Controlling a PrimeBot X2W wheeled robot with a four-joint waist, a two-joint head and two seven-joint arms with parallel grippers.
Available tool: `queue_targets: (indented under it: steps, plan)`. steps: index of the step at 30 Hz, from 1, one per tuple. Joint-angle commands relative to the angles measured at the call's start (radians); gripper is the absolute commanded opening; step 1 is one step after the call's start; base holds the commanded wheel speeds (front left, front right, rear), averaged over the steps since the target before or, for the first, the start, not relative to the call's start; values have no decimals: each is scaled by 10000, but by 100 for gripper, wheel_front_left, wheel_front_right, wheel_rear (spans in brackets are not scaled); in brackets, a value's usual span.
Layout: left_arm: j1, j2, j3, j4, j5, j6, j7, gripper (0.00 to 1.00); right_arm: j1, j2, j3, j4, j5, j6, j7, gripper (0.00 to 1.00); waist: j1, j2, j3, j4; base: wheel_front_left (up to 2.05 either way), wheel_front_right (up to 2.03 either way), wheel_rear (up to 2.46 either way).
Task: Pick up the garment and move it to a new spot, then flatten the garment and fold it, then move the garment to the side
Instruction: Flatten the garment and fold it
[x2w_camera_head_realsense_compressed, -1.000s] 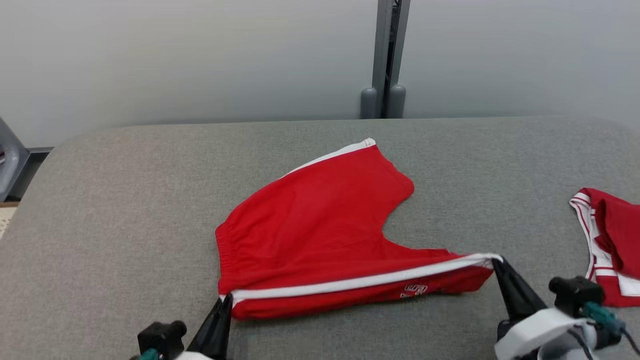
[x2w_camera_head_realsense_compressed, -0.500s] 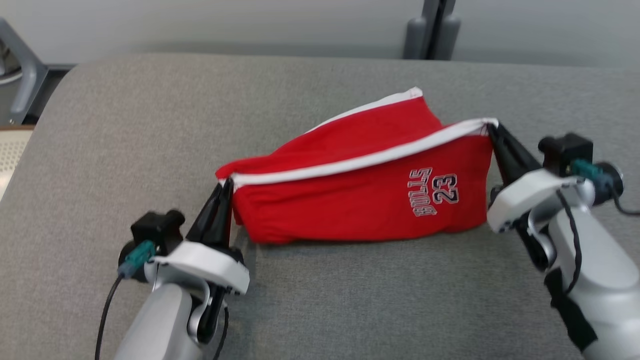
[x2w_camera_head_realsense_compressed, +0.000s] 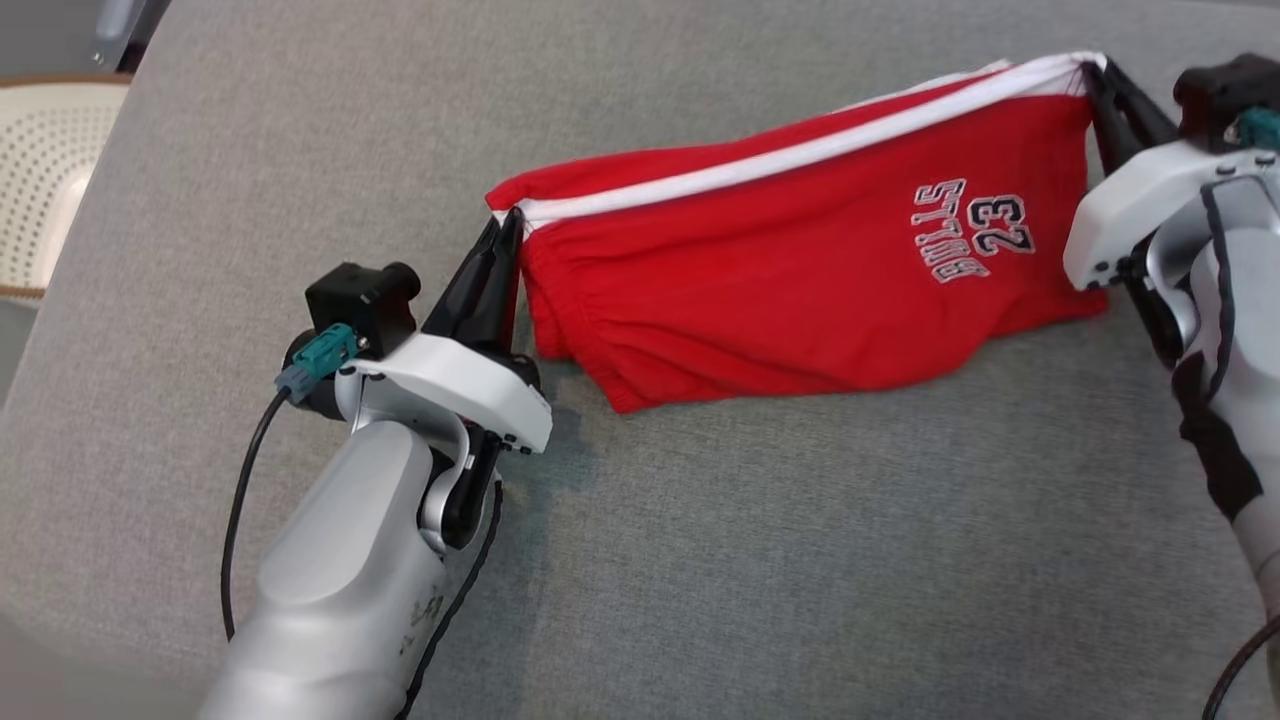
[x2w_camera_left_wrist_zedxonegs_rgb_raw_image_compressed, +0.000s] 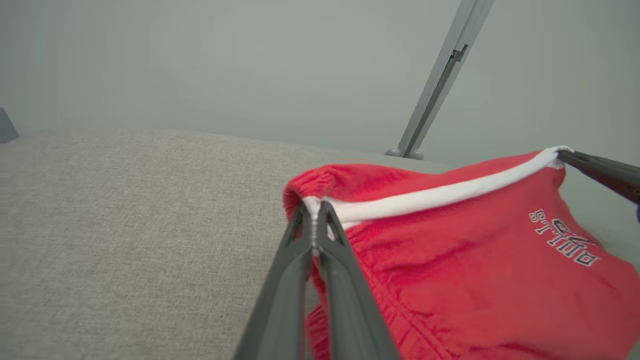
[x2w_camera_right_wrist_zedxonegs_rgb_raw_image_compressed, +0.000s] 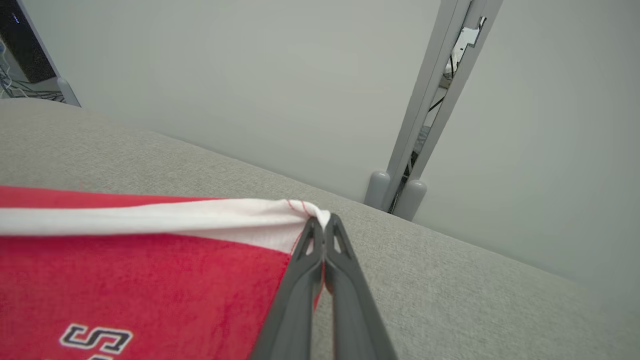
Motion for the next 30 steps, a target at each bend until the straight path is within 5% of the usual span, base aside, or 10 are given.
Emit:
queue_targets:
  steps: [1, 6, 7, 8, 9, 19, 30]
  plan:
    - [-327, 45, -186, 70, -301, 126, -47, 0, -312, -128, -132, 269, -262, -7, -42, 0, 0, 0, 442, 348, 0, 0, 0]
    - [-553, 62, -669, 167, -756, 224, -47, 0, -788, -132, -427, 734, -785, -7, -53, 0, 0, 0, 621, 532, 0, 0, 0]
    - [-601, 59, -755, 184, -903, 194, -47, 30, -850, -123, -530, 835, -895, -7, -55, 18, 0, 0, 644, 555, 0, 0, 0]
    - [-639, 59, -872, 208, -981, 189, -47, 77, -891, -102, -679, 910, -933, -7, -58, 49, 0, 0, 666, 574, 0, 0, 0]
    - [-668, 50, -956, 226, -1044, 226, -47, 100, -929, -22, -846, 975, -937, -7, -59, 100, 0, 0, 683, 582, 0, 0, 0]
    - [-103, 53, -562, 229, -775, 618, -46, 100, -405, 461, -1635, 654, -652, -7, -59, 100, 0, 0, 496, 225, 0, 0, 0]
    - [942, 51, 277, -241, -161, 492, -47, 100, 189, 635, -531, 1345, 1133, -6, 1155, 100, 0, 0, 222, 9, 0, 0, 0]
